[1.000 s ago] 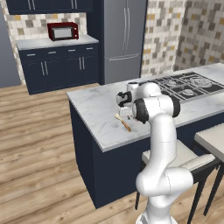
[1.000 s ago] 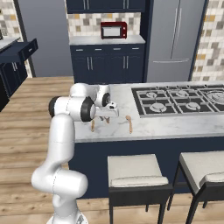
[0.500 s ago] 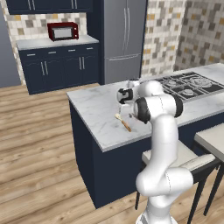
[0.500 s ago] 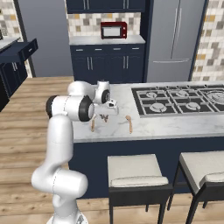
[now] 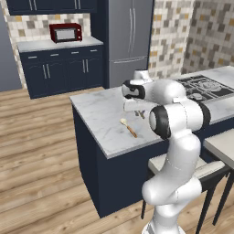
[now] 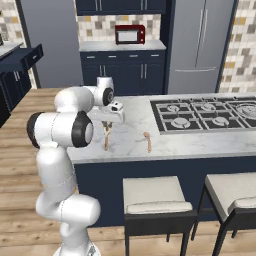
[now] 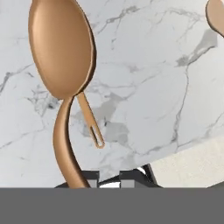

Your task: Pick up the metallic utensils from the counter and place them in the open drawer. Make sure not to pick up any wooden utensils.

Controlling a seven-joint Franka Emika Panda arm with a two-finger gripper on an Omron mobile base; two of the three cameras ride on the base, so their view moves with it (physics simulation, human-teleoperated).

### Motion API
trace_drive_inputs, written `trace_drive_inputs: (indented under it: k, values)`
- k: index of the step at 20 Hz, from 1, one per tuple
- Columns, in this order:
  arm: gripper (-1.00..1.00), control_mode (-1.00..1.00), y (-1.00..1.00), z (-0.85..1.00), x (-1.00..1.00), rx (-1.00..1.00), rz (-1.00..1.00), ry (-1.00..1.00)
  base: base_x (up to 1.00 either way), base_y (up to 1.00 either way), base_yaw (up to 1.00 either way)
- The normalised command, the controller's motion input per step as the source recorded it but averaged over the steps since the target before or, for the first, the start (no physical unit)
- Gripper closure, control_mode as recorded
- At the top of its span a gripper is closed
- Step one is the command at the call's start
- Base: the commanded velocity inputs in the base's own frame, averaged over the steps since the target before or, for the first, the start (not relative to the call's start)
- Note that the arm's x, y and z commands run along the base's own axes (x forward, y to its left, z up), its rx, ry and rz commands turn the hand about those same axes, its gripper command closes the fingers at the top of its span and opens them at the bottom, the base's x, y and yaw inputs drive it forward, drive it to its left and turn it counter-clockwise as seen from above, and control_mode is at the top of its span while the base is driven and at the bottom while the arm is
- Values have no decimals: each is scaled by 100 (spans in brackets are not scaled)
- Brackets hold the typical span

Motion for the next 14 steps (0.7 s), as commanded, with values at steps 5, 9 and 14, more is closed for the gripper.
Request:
trace_drive_inputs:
  k: [5, 9, 14]
  values:
    - [100, -100, 4, 71, -100, 0, 0, 0, 0, 0, 0]
    - [100, -100, 0, 8, -100, 0, 9, -15, 0, 0, 0]
    - [100, -100, 0, 0, -68, 0, 5, -3, 0, 0, 0]
